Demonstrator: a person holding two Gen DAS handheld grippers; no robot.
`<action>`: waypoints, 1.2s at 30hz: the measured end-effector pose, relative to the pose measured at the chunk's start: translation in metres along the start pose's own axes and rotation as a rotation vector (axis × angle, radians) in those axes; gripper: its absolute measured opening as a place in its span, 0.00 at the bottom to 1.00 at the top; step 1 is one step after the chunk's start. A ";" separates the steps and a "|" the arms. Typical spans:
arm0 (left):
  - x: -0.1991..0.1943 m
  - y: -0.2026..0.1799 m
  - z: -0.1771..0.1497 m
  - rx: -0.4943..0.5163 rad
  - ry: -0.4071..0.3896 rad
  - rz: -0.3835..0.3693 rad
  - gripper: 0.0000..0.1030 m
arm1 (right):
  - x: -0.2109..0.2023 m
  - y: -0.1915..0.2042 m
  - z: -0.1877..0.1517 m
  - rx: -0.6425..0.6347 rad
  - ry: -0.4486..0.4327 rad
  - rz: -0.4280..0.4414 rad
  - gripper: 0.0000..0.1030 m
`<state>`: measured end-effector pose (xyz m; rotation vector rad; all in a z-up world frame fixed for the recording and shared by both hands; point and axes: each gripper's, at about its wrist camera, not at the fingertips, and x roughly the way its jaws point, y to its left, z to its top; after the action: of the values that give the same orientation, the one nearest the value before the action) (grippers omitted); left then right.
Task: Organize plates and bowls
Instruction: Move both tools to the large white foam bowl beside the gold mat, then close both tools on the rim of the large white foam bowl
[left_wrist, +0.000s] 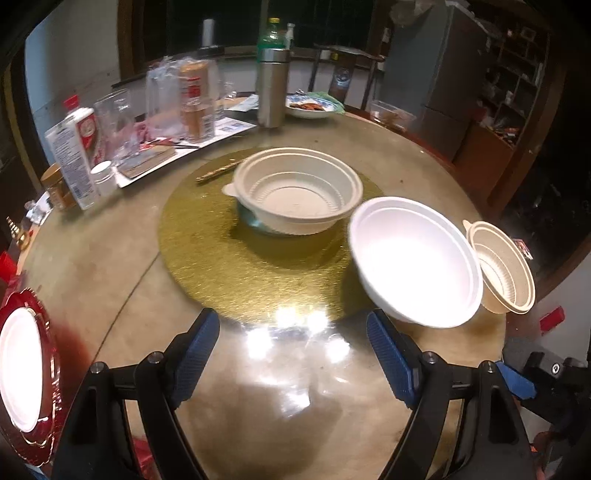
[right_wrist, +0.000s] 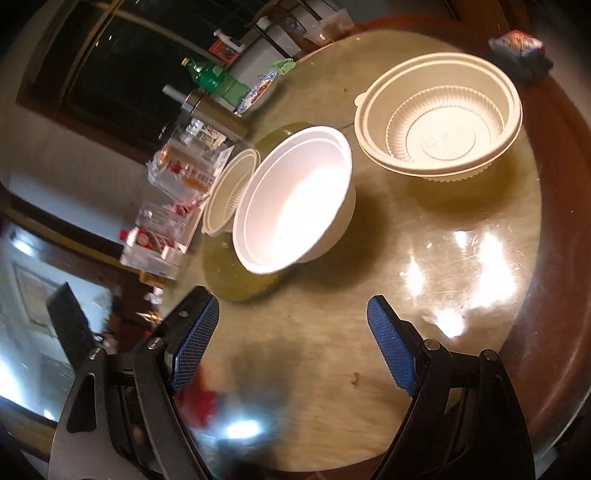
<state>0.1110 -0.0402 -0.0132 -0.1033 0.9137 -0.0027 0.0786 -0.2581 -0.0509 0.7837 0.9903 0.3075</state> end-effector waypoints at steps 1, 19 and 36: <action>0.003 -0.003 0.001 0.004 0.001 0.004 0.80 | 0.001 -0.002 0.002 0.017 0.001 0.007 0.81; 0.039 -0.019 0.026 -0.021 0.034 0.007 0.80 | 0.019 -0.010 0.036 0.125 -0.009 0.018 0.81; 0.053 -0.034 0.036 -0.024 0.030 -0.021 0.78 | 0.039 -0.018 0.065 0.177 -0.027 -0.036 0.72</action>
<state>0.1734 -0.0734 -0.0299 -0.1353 0.9426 -0.0127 0.1526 -0.2775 -0.0680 0.9277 1.0147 0.1795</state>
